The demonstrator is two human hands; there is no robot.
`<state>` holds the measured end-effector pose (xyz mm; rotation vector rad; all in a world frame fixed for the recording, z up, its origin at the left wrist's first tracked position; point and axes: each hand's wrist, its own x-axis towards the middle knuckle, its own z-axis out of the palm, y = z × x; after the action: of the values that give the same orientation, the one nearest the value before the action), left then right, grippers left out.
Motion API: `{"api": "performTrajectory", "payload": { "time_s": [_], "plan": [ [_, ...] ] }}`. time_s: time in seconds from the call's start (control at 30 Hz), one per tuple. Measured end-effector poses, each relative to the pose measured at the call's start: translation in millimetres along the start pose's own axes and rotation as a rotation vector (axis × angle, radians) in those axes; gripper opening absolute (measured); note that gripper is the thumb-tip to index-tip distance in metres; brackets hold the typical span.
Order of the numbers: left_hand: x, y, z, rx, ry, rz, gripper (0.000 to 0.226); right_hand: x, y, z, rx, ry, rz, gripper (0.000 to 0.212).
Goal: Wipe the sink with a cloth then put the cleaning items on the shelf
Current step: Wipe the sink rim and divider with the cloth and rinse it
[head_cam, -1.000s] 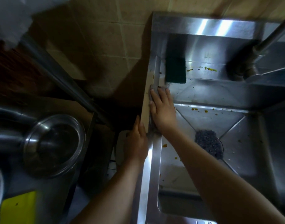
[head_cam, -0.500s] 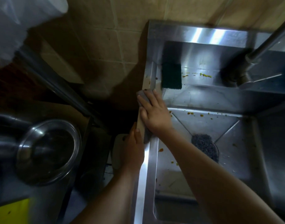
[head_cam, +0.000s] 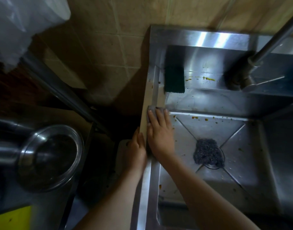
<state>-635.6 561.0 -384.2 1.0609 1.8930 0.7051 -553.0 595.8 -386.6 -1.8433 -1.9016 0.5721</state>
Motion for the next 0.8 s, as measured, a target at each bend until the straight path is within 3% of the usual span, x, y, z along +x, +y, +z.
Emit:
{"api": "performTrajectory", "payload": {
  "time_s": [0.27,0.5,0.63,0.8],
  "plan": [
    [-5.4,-1.5,-0.7,-0.012,0.051,0.084,0.036,43.3,13.6,1.4,-0.082,-0.103,-0.2,0.049],
    [0.9,-14.3,-2.7,0.079,0.001,0.069,0.042,58.9,20.9,5.0,-0.033,-0.041,-0.137,0.049],
    [0.5,-15.7,-0.3,0.129,0.079,0.11,0.037,47.0,20.9,6.4,0.006,0.017,-0.056,0.05],
    [3.2,-13.7,0.9,0.112,0.058,0.044,0.041,16.7,16.6,7.1,0.077,0.007,0.025,0.055]
  ]
}}
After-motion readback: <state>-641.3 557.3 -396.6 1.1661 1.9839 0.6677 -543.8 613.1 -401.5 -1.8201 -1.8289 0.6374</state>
